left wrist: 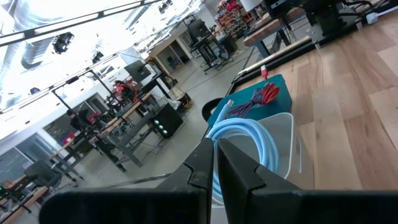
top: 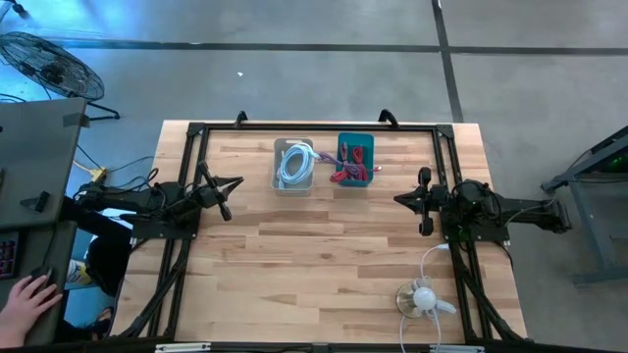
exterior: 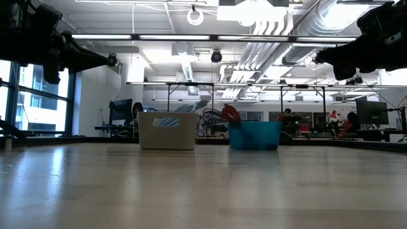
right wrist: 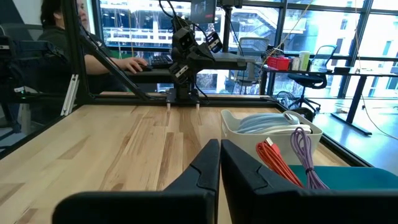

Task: Pick & Place USB Port
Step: Return to Home Position

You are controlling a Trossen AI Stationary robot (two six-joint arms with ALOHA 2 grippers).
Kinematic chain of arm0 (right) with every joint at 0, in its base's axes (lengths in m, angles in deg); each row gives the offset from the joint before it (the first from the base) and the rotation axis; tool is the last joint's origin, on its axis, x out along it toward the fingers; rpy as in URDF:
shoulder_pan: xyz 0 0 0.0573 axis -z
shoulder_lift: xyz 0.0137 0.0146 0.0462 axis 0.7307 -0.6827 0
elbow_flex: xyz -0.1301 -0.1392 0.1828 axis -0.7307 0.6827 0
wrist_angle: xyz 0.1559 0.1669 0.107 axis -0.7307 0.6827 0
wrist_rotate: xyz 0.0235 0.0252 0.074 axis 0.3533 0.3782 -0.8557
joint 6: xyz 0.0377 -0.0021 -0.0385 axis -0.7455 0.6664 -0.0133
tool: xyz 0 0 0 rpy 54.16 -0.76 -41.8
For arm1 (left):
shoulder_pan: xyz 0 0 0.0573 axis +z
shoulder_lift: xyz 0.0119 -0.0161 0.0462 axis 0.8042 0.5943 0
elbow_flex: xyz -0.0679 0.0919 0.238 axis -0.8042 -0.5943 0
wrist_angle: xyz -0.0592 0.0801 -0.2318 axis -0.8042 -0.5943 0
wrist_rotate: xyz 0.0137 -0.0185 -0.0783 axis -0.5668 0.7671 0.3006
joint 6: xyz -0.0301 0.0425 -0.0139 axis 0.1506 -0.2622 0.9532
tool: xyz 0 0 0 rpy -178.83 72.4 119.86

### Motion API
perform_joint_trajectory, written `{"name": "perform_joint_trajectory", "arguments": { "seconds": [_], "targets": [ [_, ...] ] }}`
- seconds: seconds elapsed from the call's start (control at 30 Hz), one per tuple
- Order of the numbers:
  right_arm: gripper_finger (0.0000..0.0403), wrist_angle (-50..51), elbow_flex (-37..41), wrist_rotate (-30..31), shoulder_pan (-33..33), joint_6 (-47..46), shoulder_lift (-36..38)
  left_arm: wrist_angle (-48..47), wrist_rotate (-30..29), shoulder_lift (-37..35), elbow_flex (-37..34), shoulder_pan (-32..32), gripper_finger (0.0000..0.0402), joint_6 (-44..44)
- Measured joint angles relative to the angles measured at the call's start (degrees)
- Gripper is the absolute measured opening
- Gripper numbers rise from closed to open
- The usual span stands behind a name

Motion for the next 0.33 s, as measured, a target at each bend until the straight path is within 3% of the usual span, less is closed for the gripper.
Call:
{"name": "perform_joint_trajectory", "arguments": {
  "seconds": [0.33],
  "targets": [
    [0.0007, 0.0, 0.0, 0.0, 0.0, 0.0, 0.0, 0.0, 0.0, 0.0, 0.0, 0.0, 0.0018, 0.0]
  ]
}}
